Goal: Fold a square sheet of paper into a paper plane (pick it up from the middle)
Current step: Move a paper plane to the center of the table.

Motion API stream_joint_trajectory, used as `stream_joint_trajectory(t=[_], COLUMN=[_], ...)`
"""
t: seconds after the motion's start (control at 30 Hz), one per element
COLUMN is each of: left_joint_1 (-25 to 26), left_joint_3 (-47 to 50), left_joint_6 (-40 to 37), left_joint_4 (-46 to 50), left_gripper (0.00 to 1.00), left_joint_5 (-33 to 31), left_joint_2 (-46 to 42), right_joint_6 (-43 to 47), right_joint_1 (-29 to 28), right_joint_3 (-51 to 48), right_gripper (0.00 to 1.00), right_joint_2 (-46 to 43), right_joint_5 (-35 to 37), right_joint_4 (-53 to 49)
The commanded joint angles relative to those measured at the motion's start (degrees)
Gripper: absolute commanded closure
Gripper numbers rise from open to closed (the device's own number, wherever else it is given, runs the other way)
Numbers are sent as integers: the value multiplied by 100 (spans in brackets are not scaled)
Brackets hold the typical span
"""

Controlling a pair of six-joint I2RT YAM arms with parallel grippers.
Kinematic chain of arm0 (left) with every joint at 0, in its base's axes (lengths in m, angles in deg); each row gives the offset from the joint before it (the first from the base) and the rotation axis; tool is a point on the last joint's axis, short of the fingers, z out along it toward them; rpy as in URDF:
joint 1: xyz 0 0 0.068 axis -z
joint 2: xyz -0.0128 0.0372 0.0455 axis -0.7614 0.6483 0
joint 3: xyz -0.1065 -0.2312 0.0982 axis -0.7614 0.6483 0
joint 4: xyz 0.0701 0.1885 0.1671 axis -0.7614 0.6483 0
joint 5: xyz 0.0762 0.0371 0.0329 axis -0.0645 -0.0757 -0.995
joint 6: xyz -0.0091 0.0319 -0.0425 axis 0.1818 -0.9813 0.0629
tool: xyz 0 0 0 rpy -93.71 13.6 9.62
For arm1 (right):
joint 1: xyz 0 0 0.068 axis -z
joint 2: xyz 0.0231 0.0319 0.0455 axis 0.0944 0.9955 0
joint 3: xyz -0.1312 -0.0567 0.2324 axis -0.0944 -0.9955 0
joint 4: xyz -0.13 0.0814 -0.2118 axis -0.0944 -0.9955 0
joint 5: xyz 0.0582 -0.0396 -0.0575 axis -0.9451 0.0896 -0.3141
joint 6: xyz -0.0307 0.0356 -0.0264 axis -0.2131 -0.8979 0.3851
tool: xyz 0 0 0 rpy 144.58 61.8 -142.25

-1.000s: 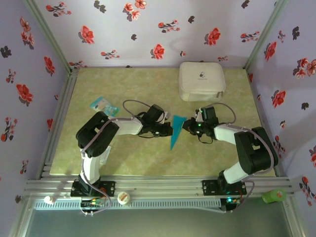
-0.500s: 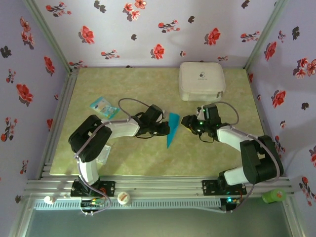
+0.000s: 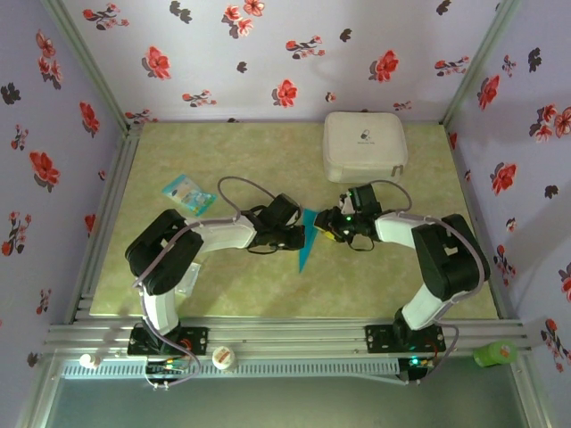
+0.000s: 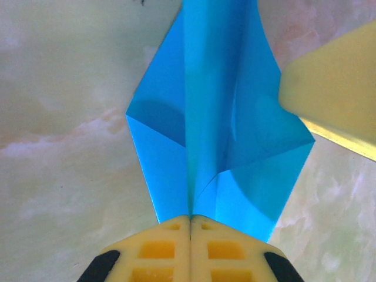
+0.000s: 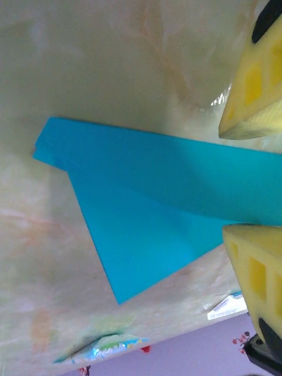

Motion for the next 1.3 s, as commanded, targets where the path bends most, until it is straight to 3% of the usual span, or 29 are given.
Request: stream_joint_trajectory(t=[0.0,0.47,0.87,1.13,1.27], left_joint_1=[30,39,39,43,48], left_joint_3=[-126,-162,-141,-196,-259], left_joint_6=[-115,-156,-167,-203,-208], left_joint_4=[152,185,203,274,274], left_gripper=[100,100,100,100,97], left_joint_5=[-138,-129,-173,-165,-35], left_joint_2=[-154,-209,-281,-283,-212], right_joint_6=[92,170,472,465,471], right_joint_1=[-32,-253,-427,-420,-405], right_joint_3=[149,337,518,376,344], right_gripper=[59,53,50,58,69], right_joint_2=[102,-94,-35,-77,14], right_joint_5=[-72,-162,456,691,703], right_joint_4=[-249,-468,-1273,-1292,-1252])
